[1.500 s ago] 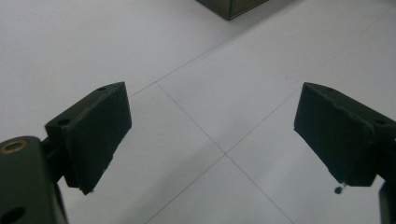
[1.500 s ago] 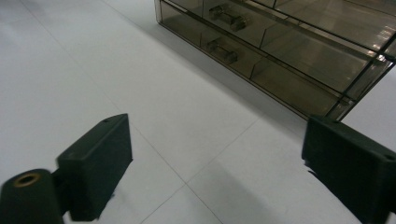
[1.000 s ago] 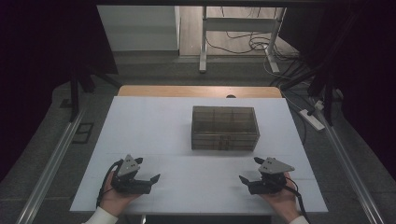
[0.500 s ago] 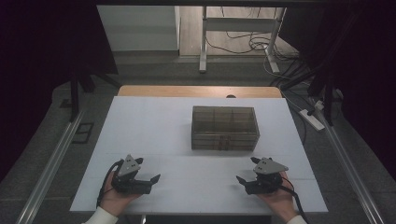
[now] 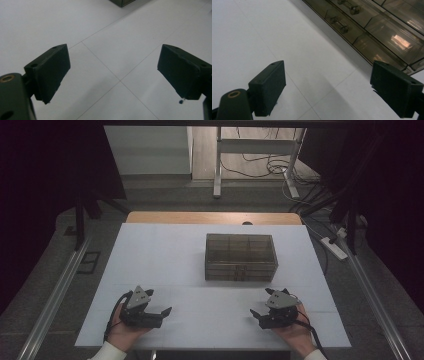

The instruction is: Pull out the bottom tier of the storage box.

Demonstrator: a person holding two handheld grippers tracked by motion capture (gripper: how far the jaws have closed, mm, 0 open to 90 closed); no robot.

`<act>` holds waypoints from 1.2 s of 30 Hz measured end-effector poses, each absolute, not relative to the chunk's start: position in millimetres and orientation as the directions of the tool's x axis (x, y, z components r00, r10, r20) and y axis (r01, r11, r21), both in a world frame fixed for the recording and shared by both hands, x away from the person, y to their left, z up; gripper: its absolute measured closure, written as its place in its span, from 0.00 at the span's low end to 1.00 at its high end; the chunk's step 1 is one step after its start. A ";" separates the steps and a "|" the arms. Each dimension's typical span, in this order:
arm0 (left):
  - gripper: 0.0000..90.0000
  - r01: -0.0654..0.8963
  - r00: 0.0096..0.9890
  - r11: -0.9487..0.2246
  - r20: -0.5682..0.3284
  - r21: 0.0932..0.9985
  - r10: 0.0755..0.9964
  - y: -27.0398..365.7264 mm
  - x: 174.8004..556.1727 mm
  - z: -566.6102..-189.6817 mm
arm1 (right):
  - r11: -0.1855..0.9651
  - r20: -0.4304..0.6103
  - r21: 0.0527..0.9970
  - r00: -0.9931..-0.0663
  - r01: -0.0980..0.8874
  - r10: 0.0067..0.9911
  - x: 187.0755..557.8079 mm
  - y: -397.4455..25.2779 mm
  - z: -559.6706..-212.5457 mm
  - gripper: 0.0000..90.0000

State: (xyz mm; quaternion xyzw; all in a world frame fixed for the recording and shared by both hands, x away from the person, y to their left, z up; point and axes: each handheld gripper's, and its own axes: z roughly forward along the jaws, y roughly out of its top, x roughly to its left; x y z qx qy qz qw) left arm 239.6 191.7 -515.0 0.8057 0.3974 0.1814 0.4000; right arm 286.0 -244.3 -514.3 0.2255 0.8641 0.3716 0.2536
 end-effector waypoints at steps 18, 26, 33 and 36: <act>0.11 0.498 0.615 -0.365 -0.024 0.787 0.788 192.5 244.2 -515.7 | 0.719 -0.408 0.685 -0.756 0.117 0.512 281.1 -224.8 -516.4 0.16; 0.11 0.499 0.617 -0.369 -0.023 0.785 0.787 191.0 244.6 -516.1 | 0.759 -0.465 0.645 -0.743 0.088 0.481 279.2 -217.9 -518.3 0.16; 0.12 0.501 0.618 -0.371 -0.023 0.782 0.786 191.2 244.6 -516.7 | 0.770 -0.484 0.633 -0.734 0.081 0.476 279.6 -215.0 -519.1 0.17; 0.12 0.501 0.618 -0.373 -0.022 0.781 0.786 191.1 244.6 -517.2 | 0.786 -0.507 0.614 -0.729 0.069 0.460 278.8 -213.0 -519.5 0.18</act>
